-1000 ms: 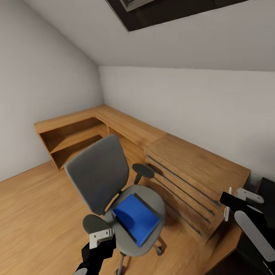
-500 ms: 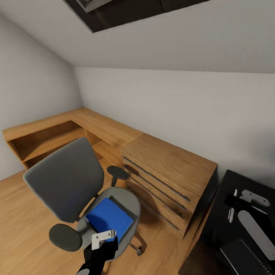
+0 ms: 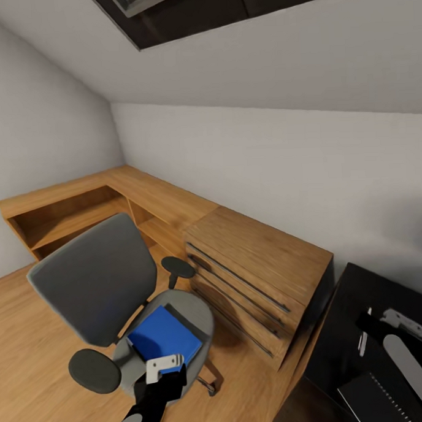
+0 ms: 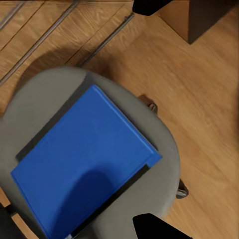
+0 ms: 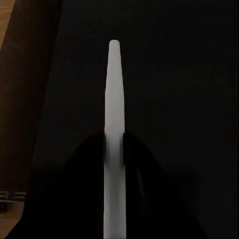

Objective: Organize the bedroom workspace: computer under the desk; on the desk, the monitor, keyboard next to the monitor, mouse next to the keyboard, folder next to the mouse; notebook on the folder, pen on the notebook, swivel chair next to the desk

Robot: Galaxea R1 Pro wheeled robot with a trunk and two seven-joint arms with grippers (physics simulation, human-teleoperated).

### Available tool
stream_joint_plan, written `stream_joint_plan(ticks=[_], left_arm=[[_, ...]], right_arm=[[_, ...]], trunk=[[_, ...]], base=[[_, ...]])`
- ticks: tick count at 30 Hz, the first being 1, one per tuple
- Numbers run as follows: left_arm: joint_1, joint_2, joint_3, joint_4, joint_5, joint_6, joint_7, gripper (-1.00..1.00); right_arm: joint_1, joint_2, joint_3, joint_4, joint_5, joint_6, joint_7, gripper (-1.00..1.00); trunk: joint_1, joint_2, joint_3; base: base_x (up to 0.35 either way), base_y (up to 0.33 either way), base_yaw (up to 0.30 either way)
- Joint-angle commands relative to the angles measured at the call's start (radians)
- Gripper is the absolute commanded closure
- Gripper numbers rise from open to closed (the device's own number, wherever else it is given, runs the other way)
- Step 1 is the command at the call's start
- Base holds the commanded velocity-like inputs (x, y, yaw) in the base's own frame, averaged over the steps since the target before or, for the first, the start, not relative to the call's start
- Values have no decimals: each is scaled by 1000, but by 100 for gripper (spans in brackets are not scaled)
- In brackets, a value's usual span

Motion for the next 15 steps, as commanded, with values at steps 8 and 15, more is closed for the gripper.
stream_joint_plan(ticks=[8, 15], left_arm=[[0, 0, -60, -12, 12, 2, 10, -100], [0, -1, -62, -12, 12, 2, 11, -100]], right_arm=[[-5, 31, -2, 84, -3, -70, -2, 100], [-7, 43, 0, 100, 1, -98, -2, 100]], trunk=[[4, -8, -4], [31, -57, -26]], base=[[3, 0, 0], [0, 0, 0]])
